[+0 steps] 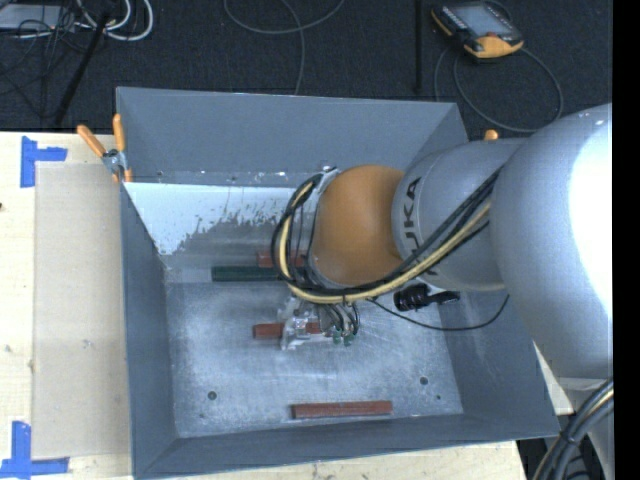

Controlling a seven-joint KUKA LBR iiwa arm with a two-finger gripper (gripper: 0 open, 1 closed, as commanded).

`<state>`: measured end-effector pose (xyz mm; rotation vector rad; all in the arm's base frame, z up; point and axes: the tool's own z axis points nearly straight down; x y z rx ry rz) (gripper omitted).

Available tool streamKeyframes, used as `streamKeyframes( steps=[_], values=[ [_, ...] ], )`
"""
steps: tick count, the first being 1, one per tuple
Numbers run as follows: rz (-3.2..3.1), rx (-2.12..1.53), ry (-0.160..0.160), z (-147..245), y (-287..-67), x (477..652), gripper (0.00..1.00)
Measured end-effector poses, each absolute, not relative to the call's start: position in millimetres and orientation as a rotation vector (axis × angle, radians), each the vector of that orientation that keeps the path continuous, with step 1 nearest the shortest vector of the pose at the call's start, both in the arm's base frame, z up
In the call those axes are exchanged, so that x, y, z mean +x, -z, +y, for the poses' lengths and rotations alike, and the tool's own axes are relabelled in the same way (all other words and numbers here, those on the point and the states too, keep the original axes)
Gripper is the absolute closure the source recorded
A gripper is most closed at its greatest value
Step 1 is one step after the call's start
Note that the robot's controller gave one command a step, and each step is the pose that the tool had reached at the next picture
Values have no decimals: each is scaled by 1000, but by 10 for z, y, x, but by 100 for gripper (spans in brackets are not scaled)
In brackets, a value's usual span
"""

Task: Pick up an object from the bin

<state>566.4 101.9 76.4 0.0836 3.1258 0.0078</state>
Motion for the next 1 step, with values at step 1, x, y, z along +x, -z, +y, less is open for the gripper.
streamKeyframes(
  steps=[1],
  values=[
    [3136, 167, 0, 647, -2105, 5648, 100]
  ],
)
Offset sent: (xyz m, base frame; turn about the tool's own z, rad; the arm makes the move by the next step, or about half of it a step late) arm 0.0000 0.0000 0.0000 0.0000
